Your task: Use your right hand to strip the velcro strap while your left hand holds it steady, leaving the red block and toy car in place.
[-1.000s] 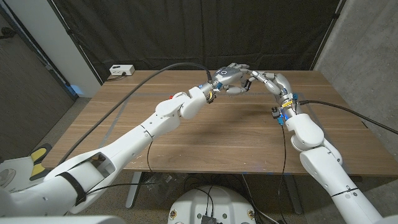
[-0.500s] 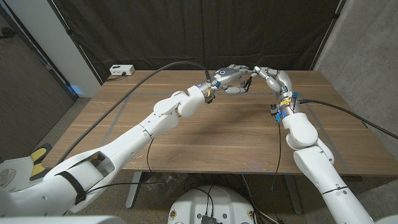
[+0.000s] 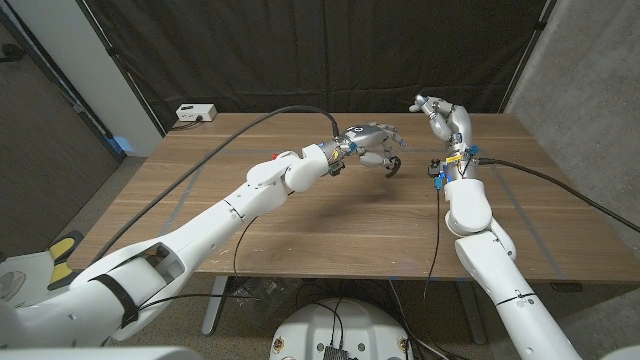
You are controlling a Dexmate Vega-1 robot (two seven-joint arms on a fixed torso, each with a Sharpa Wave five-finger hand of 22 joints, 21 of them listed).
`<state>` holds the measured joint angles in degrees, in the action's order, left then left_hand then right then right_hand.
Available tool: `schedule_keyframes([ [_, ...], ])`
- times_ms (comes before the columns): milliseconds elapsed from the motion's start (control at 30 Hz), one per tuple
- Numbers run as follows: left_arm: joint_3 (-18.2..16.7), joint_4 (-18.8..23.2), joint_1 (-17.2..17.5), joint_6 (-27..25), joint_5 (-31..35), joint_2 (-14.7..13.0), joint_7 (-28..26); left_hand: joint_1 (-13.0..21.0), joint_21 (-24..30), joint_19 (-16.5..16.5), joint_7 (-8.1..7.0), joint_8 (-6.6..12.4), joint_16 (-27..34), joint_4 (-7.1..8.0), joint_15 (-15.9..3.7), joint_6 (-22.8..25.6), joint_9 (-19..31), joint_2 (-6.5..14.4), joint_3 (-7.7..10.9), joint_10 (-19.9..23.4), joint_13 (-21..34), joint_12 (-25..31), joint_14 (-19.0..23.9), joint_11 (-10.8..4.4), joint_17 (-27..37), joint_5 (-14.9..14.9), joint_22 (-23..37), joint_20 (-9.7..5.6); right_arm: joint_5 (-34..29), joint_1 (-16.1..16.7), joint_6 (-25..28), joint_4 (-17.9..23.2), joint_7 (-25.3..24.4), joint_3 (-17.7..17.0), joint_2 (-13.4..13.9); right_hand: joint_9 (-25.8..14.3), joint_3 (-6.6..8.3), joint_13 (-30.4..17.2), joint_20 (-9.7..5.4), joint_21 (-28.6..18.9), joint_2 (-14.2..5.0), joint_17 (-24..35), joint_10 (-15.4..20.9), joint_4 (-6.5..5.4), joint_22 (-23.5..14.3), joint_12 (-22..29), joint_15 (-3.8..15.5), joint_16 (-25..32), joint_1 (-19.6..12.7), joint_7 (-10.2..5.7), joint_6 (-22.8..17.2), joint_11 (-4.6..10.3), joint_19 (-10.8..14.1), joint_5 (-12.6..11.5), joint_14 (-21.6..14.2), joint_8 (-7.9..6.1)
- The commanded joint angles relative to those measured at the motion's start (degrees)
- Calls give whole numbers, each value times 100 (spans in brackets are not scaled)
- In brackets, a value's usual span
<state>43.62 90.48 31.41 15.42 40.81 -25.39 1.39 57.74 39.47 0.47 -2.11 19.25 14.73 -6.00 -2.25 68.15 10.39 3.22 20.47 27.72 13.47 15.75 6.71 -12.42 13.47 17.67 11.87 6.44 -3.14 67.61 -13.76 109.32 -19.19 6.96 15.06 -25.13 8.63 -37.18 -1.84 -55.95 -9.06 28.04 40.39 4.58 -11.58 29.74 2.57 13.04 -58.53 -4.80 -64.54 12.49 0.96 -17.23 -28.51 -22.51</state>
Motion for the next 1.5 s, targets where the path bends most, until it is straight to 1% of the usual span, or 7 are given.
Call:
schedule_keyframes([
  [33,-206,-228,190,74,-439,145,-500,19,33,-11,16,-27,44,5,-336,-1,19,55,-16,-2,16,-16,68,23,18,17,24,22,-289,-23,-108,-79,-321,115,8,-8,56,-50,-196,-64,9,31,52,4,-8,61,997,29,-40,-33,-52,-5,34,-59,-70,-30],
  [200,-492,-777,279,457,-1689,458,-593,15,80,75,20,-59,87,17,-389,15,23,57,-47,77,26,3,180,24,24,21,25,-34,-554,-15,-360,-213,-624,186,4,139,72,-125,-50,-190,63,45,64,19,-2,152,948,49,-29,-107,-87,-22,245,-100,-212,31],
  [400,-657,-1662,77,944,-3579,778,279,17,147,200,-123,-157,107,20,-465,-26,20,22,-118,234,44,37,260,21,28,36,16,-160,-957,21,-351,-188,-841,303,121,527,17,283,123,-344,249,136,-462,-12,6,-234,694,2,234,-326,877,-266,222,-31,-125,577],
  [500,-684,-1981,-25,985,-4266,884,753,-5,156,209,-245,-182,104,30,-454,-6,15,-14,-163,240,48,28,257,22,32,45,13,-170,-1059,31,-343,-185,-949,360,122,603,-24,374,174,-354,277,168,-612,-53,13,-343,624,-8,351,-336,1030,-338,179,6,-40,667],
  [867,-858,-2419,-59,773,-5749,1184,1582,-13,173,223,-202,-240,87,39,-417,4,8,-45,-220,221,55,1,222,24,41,72,9,-200,-1224,122,-293,-114,-1094,443,234,727,-109,514,242,-367,368,203,-655,-109,27,-459,588,20,550,-293,1036,-396,130,70,4,711],
  [1200,-977,-2340,91,610,-6061,1299,1374,48,194,227,-66,-269,81,34,-450,87,13,30,-214,166,60,-40,217,24,52,72,7,-284,-2005,489,359,381,-1162,470,496,794,-335,595,410,-334,551,244,-640,-298,31,-508,444,41,1021,-183,1005,-508,-27,176,69,706],
  [1500,-912,-2247,58,538,-5887,1298,1150,170,220,216,183,-295,48,-23,-487,221,24,106,-179,265,63,-31,198,23,42,-34,0,-362,-4239,419,816,-14,-2958,863,217,746,-112,600,240,-437,601,217,-881,170,53,-606,693,19,389,-575,1808,-371,235,93,86,900],
])
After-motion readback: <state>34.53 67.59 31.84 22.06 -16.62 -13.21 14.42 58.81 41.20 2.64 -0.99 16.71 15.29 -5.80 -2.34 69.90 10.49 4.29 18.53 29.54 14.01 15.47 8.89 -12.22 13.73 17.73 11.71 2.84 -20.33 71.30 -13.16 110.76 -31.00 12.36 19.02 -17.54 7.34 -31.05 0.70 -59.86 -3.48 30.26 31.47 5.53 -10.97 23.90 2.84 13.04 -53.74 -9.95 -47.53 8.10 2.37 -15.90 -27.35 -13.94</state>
